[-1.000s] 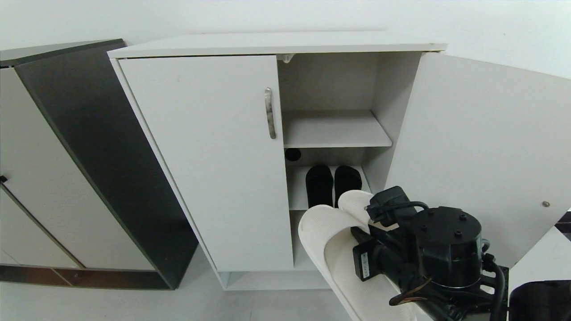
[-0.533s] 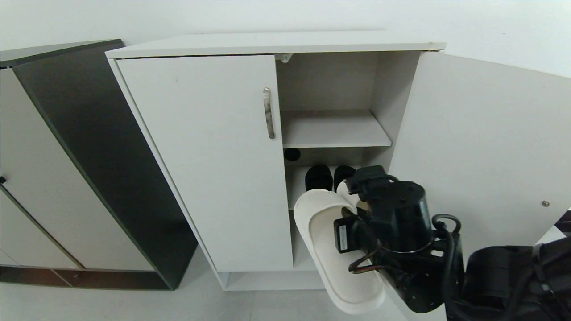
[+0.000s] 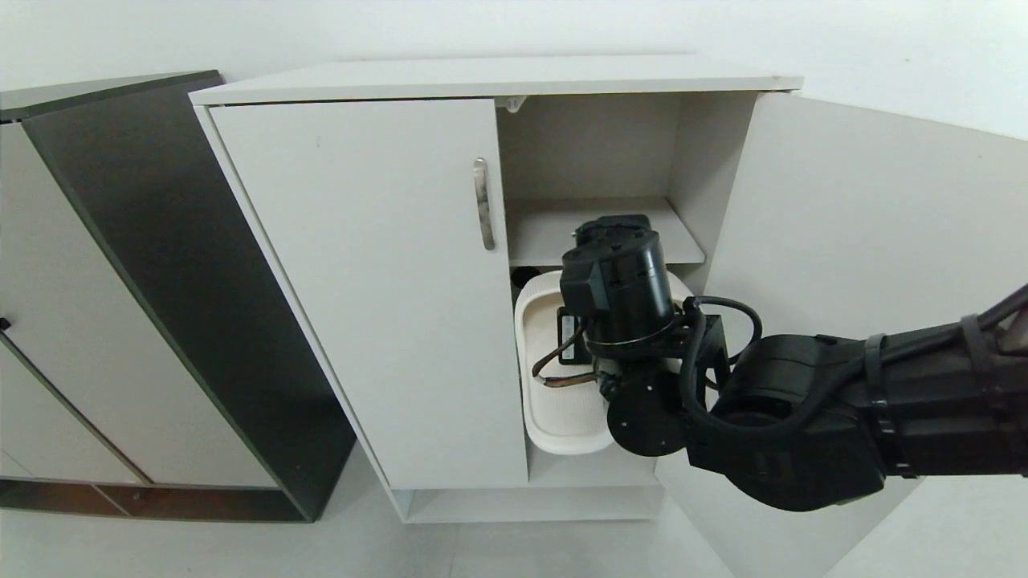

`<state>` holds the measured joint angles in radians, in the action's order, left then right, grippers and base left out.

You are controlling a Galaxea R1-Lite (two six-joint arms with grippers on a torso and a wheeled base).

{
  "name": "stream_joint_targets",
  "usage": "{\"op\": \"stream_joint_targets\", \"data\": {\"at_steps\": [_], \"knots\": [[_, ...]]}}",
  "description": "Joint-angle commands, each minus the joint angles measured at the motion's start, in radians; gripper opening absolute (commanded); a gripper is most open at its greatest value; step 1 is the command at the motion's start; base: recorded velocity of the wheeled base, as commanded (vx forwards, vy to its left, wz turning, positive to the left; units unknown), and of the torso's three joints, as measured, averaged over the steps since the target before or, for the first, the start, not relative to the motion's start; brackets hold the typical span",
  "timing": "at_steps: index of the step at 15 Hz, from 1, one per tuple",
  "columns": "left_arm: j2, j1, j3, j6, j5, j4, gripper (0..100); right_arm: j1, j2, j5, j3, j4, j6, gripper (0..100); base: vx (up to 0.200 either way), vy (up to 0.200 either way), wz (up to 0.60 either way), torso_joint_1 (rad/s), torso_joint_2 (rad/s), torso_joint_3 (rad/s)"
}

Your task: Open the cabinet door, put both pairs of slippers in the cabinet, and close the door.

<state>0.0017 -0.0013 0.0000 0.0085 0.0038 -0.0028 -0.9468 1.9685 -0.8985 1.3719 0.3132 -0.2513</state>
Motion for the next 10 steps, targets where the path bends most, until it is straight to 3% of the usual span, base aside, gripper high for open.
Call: {"op": "stream_joint_targets", "data": {"at_steps": [1,10], "knots": [[0.001,0.000,0.000,0.001,0.001,0.000,0,0.002,0.003,-0.002,0.010,0.001,0.004,0,0.000,0.000,0.00,0.000,0.00,0.000],[0.001,0.000,0.000,0.001,-0.001,0.000,0,0.036,-0.007,-0.002,0.007,0.058,0.049,0,0.000,0.000,0.00,0.000,0.00,0.000]]}}
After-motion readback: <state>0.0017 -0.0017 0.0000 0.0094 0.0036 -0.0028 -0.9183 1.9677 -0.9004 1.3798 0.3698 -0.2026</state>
